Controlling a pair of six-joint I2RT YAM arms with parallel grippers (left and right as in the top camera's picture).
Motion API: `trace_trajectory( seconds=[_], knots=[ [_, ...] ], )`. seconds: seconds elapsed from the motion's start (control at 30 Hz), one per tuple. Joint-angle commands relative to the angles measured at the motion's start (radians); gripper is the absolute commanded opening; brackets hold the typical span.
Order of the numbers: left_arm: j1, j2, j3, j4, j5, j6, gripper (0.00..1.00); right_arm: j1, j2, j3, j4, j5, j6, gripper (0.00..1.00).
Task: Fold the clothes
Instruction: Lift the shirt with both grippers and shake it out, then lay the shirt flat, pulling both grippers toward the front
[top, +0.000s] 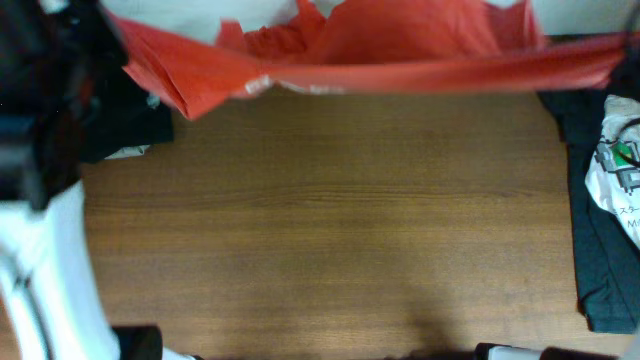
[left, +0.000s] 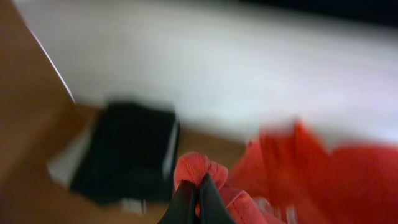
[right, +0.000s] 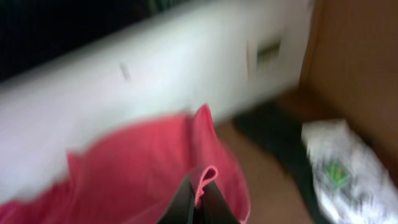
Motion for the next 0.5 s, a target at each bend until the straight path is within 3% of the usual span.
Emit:
trace_trajectory(
  seconds=[0.0, 0.17, 0.47],
  knots=[
    [0.006, 0.15, -0.233, -0.033, 0.108, -0.027, 0.01, -0.008, 0.072, -0.244, -0.001, -0.047, 0.013, 0.04],
    [0.005, 0.165, -0.476, -0.064, 0.108, -0.079, 0.01, -0.008, 0.07, -0.522, 0.009, -0.055, 0.056, 0.04],
    [-0.002, 0.141, -0.507, -0.257, 0.126, -0.101, 0.01, -0.006, -0.018, -0.824, 0.073, -0.103, 0.193, 0.04]
  ],
)
